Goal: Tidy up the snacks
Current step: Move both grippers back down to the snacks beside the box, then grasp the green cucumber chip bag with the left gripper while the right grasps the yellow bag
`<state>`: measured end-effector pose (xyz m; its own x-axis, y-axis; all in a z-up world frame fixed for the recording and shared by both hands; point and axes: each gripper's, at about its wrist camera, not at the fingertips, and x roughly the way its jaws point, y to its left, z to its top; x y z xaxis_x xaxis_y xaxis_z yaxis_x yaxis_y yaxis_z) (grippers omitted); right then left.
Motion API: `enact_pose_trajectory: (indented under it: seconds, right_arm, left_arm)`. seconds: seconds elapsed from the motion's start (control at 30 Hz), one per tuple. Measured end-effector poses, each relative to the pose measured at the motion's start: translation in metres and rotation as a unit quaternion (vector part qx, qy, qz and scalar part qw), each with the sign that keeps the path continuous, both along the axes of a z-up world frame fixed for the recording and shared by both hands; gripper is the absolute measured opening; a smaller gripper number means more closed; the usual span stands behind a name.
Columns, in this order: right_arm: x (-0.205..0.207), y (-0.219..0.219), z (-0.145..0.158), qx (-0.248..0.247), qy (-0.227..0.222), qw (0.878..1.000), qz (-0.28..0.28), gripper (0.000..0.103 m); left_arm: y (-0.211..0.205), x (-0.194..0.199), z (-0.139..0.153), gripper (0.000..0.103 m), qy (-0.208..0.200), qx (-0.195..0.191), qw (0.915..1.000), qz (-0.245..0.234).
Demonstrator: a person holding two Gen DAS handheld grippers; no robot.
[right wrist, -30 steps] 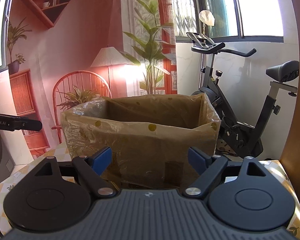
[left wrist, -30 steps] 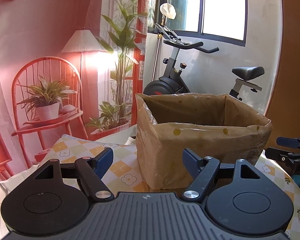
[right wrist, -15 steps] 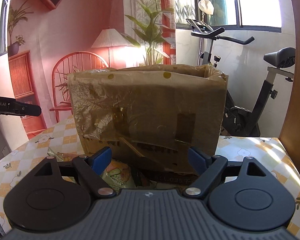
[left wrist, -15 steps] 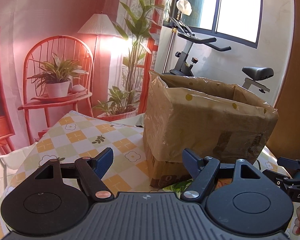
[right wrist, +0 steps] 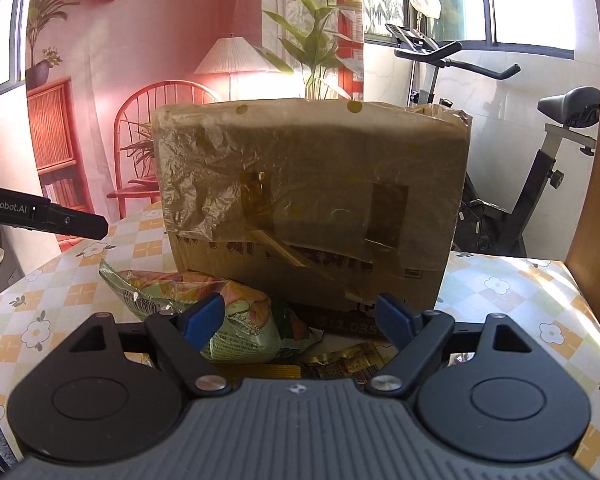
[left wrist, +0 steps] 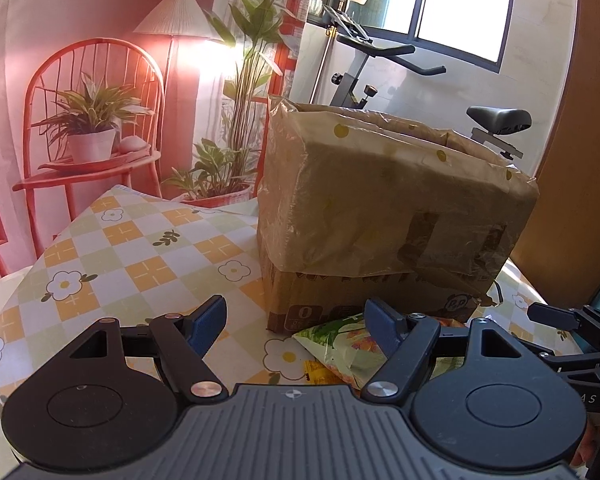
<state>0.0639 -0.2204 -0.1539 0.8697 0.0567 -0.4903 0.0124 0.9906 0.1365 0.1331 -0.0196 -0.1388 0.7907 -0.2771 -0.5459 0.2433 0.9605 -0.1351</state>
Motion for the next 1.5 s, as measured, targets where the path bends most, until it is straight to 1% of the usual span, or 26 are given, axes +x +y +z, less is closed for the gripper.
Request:
enact_pose_trajectory:
  seconds: [0.13, 0.27, 0.4, 0.5, 0.57, 0.63, 0.73, 0.8, 0.83, 0.9, 0.97, 1.03, 1.13, 1.33, 1.37, 1.4, 1.43, 1.47, 1.5]
  right_arm:
    - [0.0, -0.002, -0.001, 0.009, 0.004, 1.0, 0.001, 0.085]
    - [-0.001, -0.001, -0.004, 0.022, 0.01, 1.0, 0.009, 0.085]
    - [0.002, 0.005, -0.01, 0.015, 0.035, 0.999, 0.021, 0.084]
    - [0.002, 0.008, -0.016, 0.018, 0.047, 0.998, 0.026, 0.084]
    - [0.002, 0.008, -0.017, 0.021, 0.049, 0.998, 0.027, 0.084]
    - [0.002, 0.008, -0.019, 0.022, 0.051, 0.998, 0.027, 0.084]
    - [0.002, 0.006, -0.021, 0.023, 0.054, 0.998, 0.026, 0.084]
    - [0.002, 0.006, -0.023, 0.023, 0.056, 0.998, 0.026, 0.084]
    - [0.002, 0.006, -0.023, 0.023, 0.058, 0.998, 0.027, 0.084]
    - [0.003, 0.007, -0.026, 0.02, 0.061, 0.998, 0.03, 0.084]
    - [0.003, 0.008, -0.027, 0.017, 0.063, 0.997, 0.034, 0.083]
    - [0.004, 0.01, -0.029, 0.015, 0.066, 0.997, 0.036, 0.083]
    - [0.005, 0.011, -0.031, 0.017, 0.071, 0.997, 0.036, 0.083]
    - [0.005, 0.011, -0.033, 0.014, 0.073, 0.997, 0.033, 0.082]
    - [0.004, 0.009, -0.033, 0.017, 0.072, 0.997, 0.031, 0.082]
    - [0.003, 0.007, -0.033, 0.02, 0.071, 0.997, 0.029, 0.082]
    - [0.002, 0.006, -0.033, 0.022, 0.071, 0.997, 0.028, 0.082]
    - [0.0, 0.004, -0.033, 0.024, 0.07, 0.997, 0.029, 0.082]
    - [-0.001, 0.003, -0.033, 0.025, 0.07, 0.997, 0.029, 0.082]
  left_arm:
    - [-0.01, 0.008, 0.004, 0.078, 0.001, 0.002, 0.9998, -0.018]
    - [-0.017, 0.019, -0.002, 0.078, 0.02, -0.008, 0.9993, -0.03]
    - [-0.021, 0.031, -0.008, 0.078, 0.038, -0.014, 0.9988, -0.029]
    - [-0.03, 0.041, -0.013, 0.078, 0.052, -0.011, 0.9979, -0.037]
    - [-0.034, 0.049, -0.019, 0.078, 0.07, -0.012, 0.9965, -0.044]
    - [-0.037, 0.055, -0.028, 0.078, 0.092, -0.023, 0.9944, -0.045]
    - [-0.033, 0.061, -0.044, 0.078, 0.132, -0.055, 0.9891, -0.034]
    - [-0.031, 0.064, -0.054, 0.079, 0.155, -0.077, 0.9845, -0.028]
    - [-0.029, 0.065, -0.06, 0.08, 0.166, -0.093, 0.9813, -0.025]
    - [-0.026, 0.067, -0.068, 0.083, 0.188, -0.118, 0.9747, -0.022]
    - [-0.023, 0.07, -0.079, 0.084, 0.213, -0.159, 0.9638, -0.025]
    - [-0.021, 0.072, -0.089, 0.087, 0.227, -0.182, 0.9565, -0.02]
    - [-0.023, 0.074, -0.097, 0.089, 0.231, -0.194, 0.9532, -0.019]
    - [-0.034, 0.076, -0.107, 0.089, 0.256, -0.216, 0.9416, -0.03]
    - [-0.033, 0.075, -0.108, 0.085, 0.257, -0.223, 0.9397, -0.031]
    - [-0.033, 0.074, -0.108, 0.077, 0.253, -0.231, 0.9389, -0.033]
    - [-0.032, 0.071, -0.108, 0.073, 0.245, -0.234, 0.9402, -0.036]
    - [-0.032, 0.069, -0.106, 0.062, 0.237, -0.239, 0.941, -0.041]
    - [-0.03, 0.063, -0.102, 0.057, 0.227, -0.244, 0.9415, -0.048]
